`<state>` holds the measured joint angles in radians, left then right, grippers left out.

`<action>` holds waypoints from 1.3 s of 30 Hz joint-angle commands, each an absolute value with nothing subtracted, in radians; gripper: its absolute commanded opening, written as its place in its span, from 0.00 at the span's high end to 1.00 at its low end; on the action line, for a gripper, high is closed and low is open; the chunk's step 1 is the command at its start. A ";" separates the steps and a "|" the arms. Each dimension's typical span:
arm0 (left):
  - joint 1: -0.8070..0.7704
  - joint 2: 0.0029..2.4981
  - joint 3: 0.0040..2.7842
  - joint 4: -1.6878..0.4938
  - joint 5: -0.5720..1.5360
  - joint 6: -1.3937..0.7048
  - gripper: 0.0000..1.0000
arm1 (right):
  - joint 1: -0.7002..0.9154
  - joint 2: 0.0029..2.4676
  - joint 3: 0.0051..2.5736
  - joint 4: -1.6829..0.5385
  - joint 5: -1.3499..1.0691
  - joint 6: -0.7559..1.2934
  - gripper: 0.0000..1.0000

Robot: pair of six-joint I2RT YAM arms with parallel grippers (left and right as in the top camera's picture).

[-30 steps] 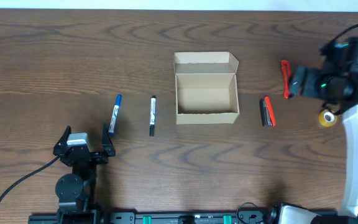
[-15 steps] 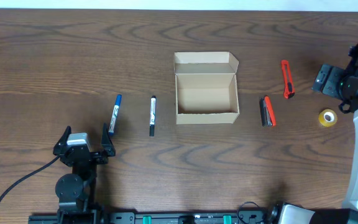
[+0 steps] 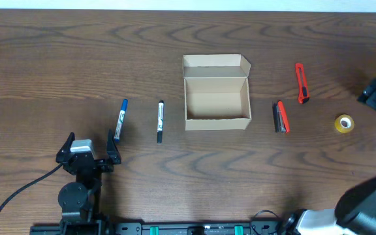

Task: Pack container
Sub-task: 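Move the right gripper over to the clear tape roll, then lower the right gripper and grasp the tape roll by its rim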

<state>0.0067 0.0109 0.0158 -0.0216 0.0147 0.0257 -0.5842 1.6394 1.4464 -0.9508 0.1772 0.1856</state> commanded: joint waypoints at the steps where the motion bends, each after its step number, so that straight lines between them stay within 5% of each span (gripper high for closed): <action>1: 0.013 0.004 0.004 -0.076 0.019 0.022 0.05 | -0.657 1.744 1.456 -0.981 0.019 0.139 0.01; 39: 0.013 0.004 0.004 -0.076 0.019 0.022 0.05 | -0.726 1.991 1.456 -0.912 -0.043 0.110 0.01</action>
